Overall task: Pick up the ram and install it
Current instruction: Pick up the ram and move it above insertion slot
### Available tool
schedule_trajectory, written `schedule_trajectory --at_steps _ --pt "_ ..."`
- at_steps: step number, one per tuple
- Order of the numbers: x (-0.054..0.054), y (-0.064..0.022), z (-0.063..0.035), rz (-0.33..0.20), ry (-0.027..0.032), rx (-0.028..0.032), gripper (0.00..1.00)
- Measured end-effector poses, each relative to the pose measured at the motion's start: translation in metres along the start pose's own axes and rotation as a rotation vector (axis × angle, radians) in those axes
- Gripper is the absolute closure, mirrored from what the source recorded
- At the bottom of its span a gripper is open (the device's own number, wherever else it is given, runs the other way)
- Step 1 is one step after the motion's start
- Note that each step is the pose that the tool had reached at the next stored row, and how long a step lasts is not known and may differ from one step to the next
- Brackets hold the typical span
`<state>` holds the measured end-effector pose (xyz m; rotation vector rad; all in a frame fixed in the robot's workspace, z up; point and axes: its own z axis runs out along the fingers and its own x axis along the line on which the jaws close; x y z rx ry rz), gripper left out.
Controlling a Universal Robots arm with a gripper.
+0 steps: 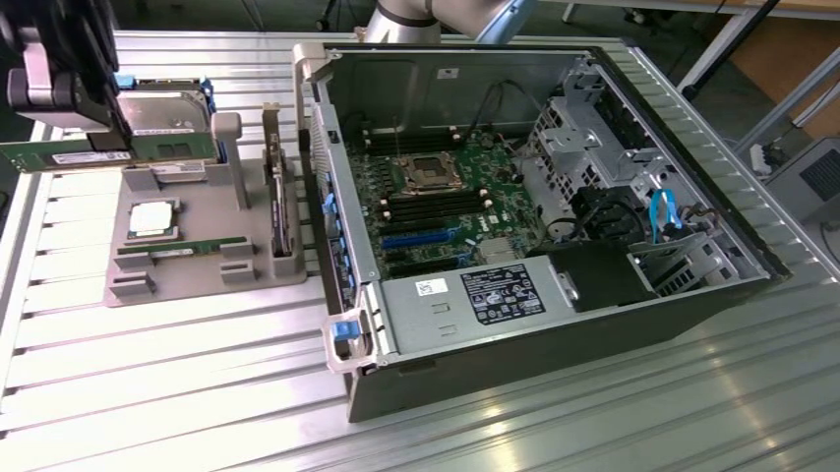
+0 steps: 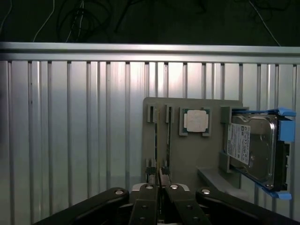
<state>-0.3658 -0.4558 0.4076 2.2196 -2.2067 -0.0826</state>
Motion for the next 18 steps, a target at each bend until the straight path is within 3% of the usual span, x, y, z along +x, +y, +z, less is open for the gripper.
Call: schedule_trajectory --at_steps 2,3,14,18 --pt "0.0 0.0001 -0.0014 0.0 0.0 0.0 0.88" --pt "0.0 0.0007 -0.0152 0.0 -0.0001 0.0 0.88" --pt "-0.001 0.0012 -0.0293 0.0 -0.0001 0.0 0.88" --pt "-0.001 -0.0033 -0.0295 0.0 0.0002 -0.0001 0.88"
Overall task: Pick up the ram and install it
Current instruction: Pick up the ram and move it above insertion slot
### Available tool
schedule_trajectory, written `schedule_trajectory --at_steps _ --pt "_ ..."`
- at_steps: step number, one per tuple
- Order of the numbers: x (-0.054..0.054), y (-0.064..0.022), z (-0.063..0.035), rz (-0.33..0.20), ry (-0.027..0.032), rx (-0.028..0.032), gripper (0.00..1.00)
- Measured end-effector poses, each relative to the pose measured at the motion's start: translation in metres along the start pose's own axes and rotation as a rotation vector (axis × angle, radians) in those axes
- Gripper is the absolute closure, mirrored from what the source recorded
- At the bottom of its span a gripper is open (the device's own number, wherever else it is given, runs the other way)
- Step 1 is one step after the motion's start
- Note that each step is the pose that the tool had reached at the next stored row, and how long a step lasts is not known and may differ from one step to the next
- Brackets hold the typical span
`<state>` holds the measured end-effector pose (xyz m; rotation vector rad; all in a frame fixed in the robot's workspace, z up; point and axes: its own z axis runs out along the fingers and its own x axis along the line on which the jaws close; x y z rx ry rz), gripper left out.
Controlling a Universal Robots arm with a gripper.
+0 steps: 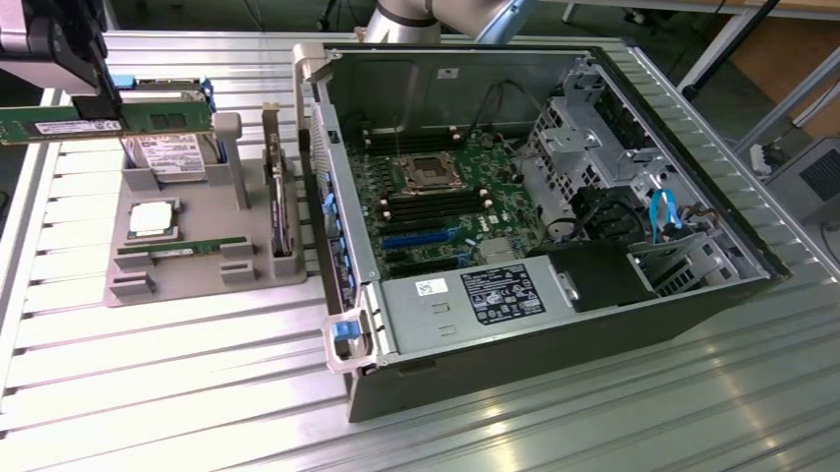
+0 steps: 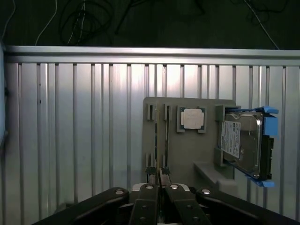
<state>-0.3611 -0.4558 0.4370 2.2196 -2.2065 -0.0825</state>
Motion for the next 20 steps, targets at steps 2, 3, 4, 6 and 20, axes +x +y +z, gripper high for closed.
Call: schedule_trajectory --at_steps 2,3,4,6,20 --pt "0.0 -0.0028 -0.0002 0.0 0.0001 -0.0003 0.88" --pt "0.0 -0.0044 -0.0002 0.0 0.0002 -0.0005 0.88" --pt "0.0 -0.0063 -0.0003 0.0 0.0002 -0.0008 0.88" --pt "0.0 -0.0095 -0.0005 0.0 0.0005 -0.0012 0.88" --pt "0.0 -0.0387 -0.0017 0.001 0.0128 -0.0043 0.88"
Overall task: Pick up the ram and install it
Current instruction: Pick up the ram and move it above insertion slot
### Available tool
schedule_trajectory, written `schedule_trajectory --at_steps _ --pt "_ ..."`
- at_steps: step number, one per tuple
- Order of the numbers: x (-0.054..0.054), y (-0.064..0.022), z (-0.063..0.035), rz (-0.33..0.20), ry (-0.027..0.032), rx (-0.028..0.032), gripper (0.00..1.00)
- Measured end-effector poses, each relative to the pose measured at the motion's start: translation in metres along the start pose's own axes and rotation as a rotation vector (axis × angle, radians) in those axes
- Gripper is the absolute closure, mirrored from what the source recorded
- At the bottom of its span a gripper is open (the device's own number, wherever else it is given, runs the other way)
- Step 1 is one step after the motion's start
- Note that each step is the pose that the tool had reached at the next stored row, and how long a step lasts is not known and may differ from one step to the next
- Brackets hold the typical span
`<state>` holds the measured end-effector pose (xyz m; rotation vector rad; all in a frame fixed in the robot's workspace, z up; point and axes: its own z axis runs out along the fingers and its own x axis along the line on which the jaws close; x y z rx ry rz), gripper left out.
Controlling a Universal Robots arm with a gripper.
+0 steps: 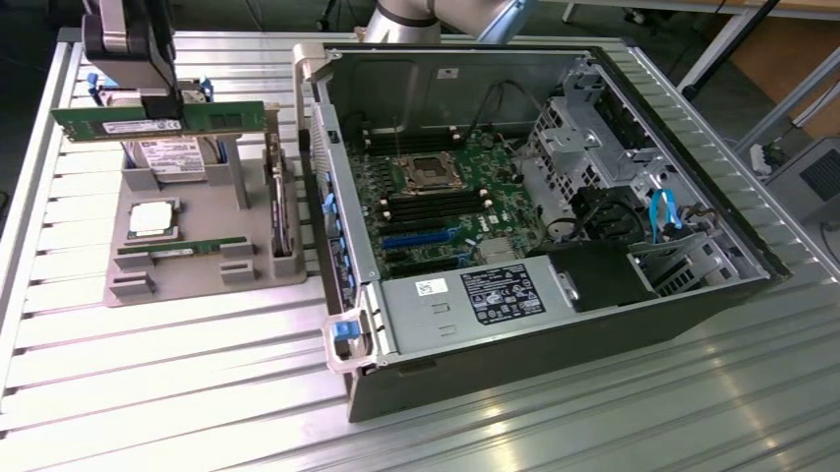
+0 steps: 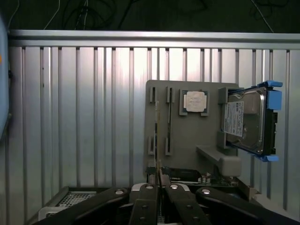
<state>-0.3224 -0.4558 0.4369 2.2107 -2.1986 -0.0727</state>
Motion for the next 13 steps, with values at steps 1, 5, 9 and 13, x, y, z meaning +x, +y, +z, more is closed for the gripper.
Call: schedule_trajectory --at_steps 1,5,9,13 --pt "0.0 -0.0012 -0.0001 0.0 0.0002 -0.0002 0.88" --pt "0.0 -0.0061 -0.0003 0.0 0.0008 -0.0008 0.88" --pt "0.0 -0.0103 -0.0005 0.0 0.0017 -0.0012 0.88" --pt "0.0 -0.0143 -0.0007 0.0 0.0029 -0.0015 0.88"
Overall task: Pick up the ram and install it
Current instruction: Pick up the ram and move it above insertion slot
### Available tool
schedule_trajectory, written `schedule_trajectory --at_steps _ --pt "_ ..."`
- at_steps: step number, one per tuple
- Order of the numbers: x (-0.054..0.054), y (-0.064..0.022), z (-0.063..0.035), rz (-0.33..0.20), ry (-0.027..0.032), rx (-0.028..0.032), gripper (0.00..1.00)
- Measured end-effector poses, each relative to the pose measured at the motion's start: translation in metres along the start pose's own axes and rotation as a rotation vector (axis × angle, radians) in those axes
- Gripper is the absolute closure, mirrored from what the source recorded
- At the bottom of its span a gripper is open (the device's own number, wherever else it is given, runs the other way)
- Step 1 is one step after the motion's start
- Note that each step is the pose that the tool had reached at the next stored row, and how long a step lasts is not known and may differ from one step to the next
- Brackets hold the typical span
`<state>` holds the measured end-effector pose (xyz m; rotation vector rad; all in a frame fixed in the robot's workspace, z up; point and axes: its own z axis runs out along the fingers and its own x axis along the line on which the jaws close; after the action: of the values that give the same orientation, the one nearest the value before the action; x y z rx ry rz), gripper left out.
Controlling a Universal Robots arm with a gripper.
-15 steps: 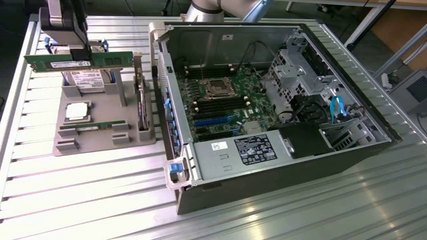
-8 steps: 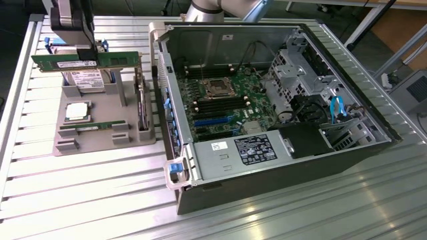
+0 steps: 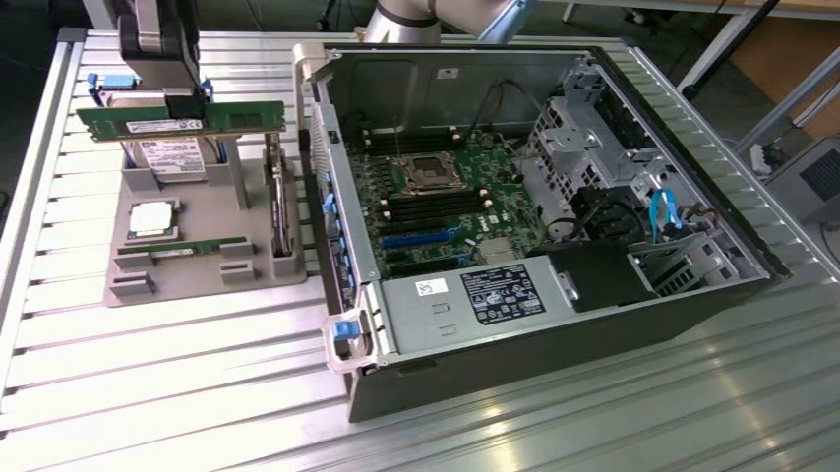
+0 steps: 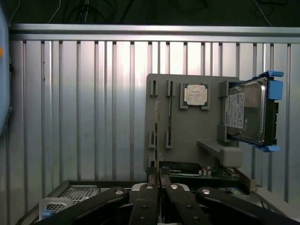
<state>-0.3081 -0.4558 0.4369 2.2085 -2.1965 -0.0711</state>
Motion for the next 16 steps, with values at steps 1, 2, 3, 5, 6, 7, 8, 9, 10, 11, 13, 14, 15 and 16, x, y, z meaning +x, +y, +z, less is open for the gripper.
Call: schedule_trajectory --at_steps 1,2,3,5,6,7,8,9,10,11,13,14,15,16 --pt "0.0 -0.0009 0.0 0.0 0.0004 0.0 0.88" --pt "0.0 -0.0018 -0.0001 0.0 0.0007 -0.0001 0.88" --pt "0.0 -0.0028 -0.0002 0.0 0.0012 -0.0002 0.88" --pt "0.0 -0.0048 -0.0002 0.0 0.002 -0.0003 0.88" --pt "0.0 -0.0058 -0.0003 0.0 0.0024 -0.0004 0.88" --pt "0.0 -0.0068 -0.0003 0.0 0.0028 -0.0005 0.88" --pt "0.0 -0.0079 -0.0004 0.0 0.0033 -0.0006 0.88" --pt "0.0 -0.0092 -0.0005 0.0 0.0039 -0.0008 0.88" --pt "0.0 -0.0102 -0.0005 0.0 0.0043 -0.0008 0.88" --pt "0.0 -0.0113 -0.0006 0.0 0.0048 -0.0009 0.88" --pt "0.0 -0.0132 -0.0007 0.0 0.0058 -0.0011 0.88" --pt "0.0 -0.0141 -0.0007 0.0 0.0061 -0.0011 0.88" --pt "0.0 -0.0152 -0.0007 0.0 0.0067 -0.0011 0.88" --pt "0.0 -0.0163 -0.0008 0.0 0.0072 -0.0012 0.88"
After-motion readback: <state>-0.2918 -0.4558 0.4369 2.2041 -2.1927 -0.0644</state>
